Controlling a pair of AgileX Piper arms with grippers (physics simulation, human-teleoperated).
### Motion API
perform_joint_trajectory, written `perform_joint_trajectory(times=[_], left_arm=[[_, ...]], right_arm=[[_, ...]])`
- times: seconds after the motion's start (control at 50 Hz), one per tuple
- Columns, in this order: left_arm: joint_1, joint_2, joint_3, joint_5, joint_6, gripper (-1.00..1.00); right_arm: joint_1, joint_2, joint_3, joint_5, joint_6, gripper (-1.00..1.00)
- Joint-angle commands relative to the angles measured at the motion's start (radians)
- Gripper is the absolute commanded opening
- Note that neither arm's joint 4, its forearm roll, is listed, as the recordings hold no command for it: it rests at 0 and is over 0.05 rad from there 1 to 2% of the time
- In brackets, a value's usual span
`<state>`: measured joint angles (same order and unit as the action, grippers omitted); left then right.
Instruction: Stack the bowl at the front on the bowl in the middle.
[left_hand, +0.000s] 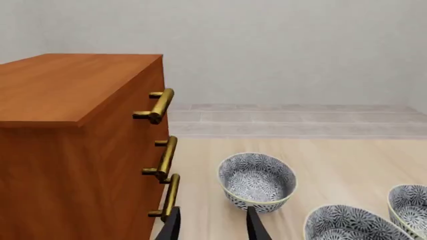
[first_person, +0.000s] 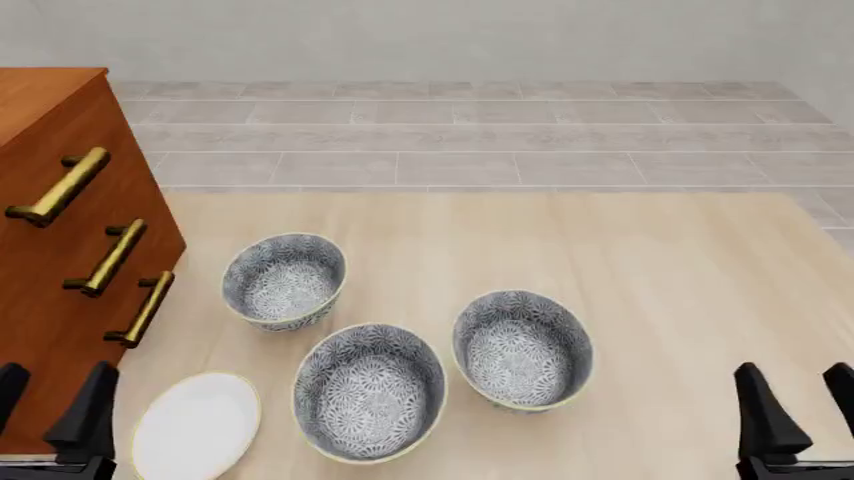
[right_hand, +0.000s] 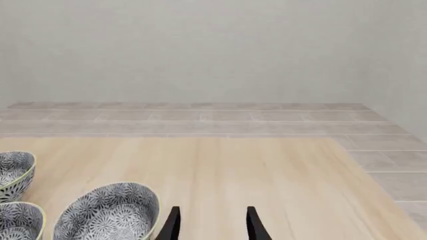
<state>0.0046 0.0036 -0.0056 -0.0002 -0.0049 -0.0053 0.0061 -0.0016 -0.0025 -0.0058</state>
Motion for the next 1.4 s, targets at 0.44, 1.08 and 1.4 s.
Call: perform_joint_trajectory(times=[0.44,1.08,1.4], left_arm=[[-0.04,0.638,-0.141,-0.34,-0.08,1.0],[-0.079,1.325,-0.665,-0.078,-0.087,1.0],[-0.049,1.406,-0.671,-0.089,-0.122,1.0]], right_arm=[[-0.001,0.011,-0.002,0.0,0.02,1.0],[-0.02,0.045,-0.001,-0.016,0.028,1.0],[-0.018,0.064,-0.001,-0.026,0.027,1.0]])
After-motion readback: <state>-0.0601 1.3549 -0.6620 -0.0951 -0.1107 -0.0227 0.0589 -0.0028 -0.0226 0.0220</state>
